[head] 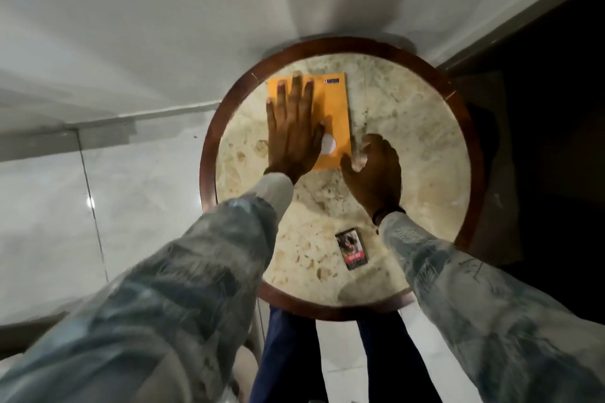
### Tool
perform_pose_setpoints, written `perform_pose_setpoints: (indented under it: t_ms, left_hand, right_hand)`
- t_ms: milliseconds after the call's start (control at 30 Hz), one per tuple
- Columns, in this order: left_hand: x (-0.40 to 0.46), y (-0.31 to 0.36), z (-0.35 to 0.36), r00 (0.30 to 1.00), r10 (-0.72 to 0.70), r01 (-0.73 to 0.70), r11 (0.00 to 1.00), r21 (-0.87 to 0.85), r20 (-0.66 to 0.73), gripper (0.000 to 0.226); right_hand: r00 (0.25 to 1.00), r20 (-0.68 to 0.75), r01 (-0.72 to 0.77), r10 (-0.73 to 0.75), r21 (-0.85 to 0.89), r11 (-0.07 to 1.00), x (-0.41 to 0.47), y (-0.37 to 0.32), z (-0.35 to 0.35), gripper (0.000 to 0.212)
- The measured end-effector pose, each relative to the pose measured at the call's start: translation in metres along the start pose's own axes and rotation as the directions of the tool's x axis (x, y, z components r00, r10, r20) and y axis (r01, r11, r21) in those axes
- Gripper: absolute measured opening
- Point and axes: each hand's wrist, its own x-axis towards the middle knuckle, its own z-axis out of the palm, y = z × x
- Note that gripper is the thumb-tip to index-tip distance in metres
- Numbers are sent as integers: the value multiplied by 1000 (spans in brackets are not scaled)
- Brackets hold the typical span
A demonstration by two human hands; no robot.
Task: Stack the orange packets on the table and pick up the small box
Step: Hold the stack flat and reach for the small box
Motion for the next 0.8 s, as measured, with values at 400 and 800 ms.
perform_pose_setpoints:
  t_ms: [400, 800]
  left_hand:
    - [6, -9, 27, 985, 29, -58, 984, 167, 172, 74]
    - [4, -14, 36, 992, 57, -79, 977, 197, 115, 74]
  right_hand:
    - [952, 306, 61, 24, -264, 963, -114, 58, 9, 58]
    - [989, -127, 51, -70, -150, 987, 101, 22, -4, 55]
